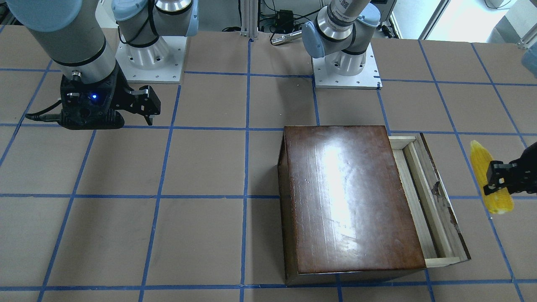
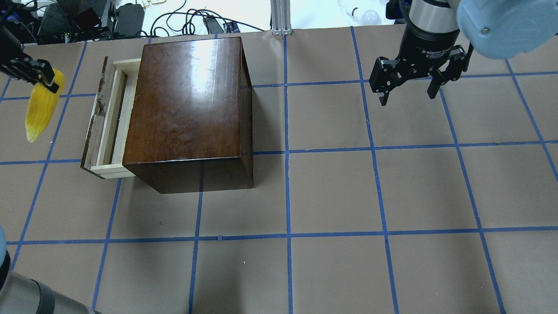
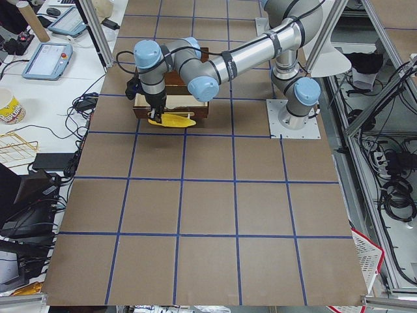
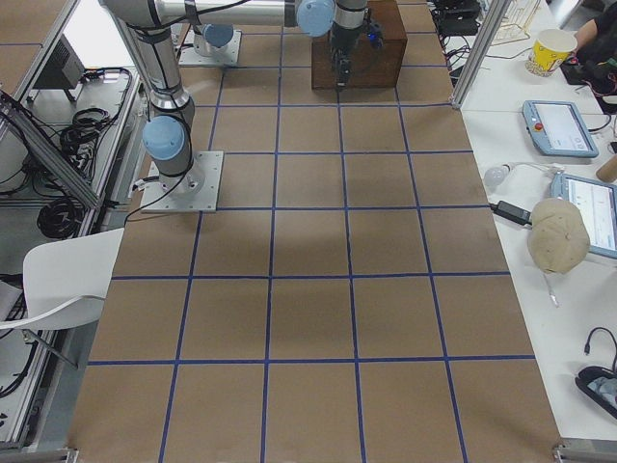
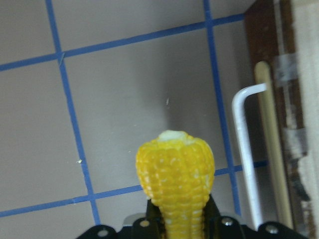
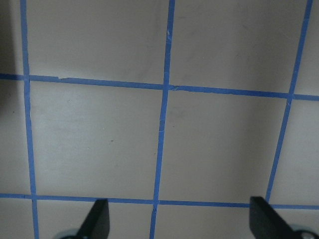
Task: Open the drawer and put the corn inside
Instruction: 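Lift the corn with the left gripper and carry it over the drawer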
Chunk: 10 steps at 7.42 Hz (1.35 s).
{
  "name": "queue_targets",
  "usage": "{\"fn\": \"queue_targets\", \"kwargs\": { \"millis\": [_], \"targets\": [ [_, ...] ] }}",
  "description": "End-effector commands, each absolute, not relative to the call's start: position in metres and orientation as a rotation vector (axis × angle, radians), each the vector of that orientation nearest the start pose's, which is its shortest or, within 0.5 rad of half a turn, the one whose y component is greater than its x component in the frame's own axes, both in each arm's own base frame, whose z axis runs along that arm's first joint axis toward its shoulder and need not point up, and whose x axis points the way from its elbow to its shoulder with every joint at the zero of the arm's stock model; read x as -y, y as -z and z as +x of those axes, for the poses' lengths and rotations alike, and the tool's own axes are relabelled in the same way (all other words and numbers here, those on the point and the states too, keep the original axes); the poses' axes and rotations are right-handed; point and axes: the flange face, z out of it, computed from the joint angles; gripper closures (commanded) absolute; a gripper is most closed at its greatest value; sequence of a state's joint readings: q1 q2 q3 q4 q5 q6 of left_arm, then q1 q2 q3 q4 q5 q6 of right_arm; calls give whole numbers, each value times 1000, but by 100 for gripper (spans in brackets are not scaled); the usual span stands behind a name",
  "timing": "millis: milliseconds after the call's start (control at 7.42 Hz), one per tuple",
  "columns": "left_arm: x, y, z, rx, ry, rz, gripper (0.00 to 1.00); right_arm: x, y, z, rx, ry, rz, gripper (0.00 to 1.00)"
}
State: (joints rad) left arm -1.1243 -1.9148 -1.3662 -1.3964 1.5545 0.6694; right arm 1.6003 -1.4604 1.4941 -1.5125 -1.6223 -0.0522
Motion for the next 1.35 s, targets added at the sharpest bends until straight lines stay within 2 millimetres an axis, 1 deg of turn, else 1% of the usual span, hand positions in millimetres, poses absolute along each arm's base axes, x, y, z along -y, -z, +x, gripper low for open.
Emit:
{"fn": "queue_targets", "kwargs": {
  "millis": [0, 135, 270, 404, 539, 674, 809, 943, 1078, 1213],
  "targets": [
    [639, -422, 85, -3109, 78, 396, 100, 525, -463, 143, -3186, -148, -133, 0],
    [643, -417, 57, -3115, 70, 414, 100, 525, -463, 143, -3186, -148, -133, 0],
    [644, -409, 42, -3130, 54, 372, 100, 525, -463, 143, -3186, -148, -133, 0],
    [641, -399, 37, -3134, 33, 375, 100, 525, -463, 143, -3186, -148, -133, 0],
    [639, -386, 37, -3145, 1, 368, 100, 525, -463, 143, -3186, -148, -133, 0],
    [639, -380, 37, -3152, -17, 328, 100, 524, -464, 144, -3187, -145, -136, 0],
    [640, -378, 40, -3154, -21, 315, 100, 525, -463, 143, -3186, -148, -133, 0],
    [640, -372, 39, -3158, -37, 313, 72, 525, -463, 143, -3186, -148, -133, 0],
    [638, -367, 39, -3160, -54, 313, 26, 525, -463, 143, -3186, -148, -133, 0],
    [637, -366, 39, -3161, -56, 315, 11, 525, -463, 144, -3186, -148, -136, 0]
  ]
}}
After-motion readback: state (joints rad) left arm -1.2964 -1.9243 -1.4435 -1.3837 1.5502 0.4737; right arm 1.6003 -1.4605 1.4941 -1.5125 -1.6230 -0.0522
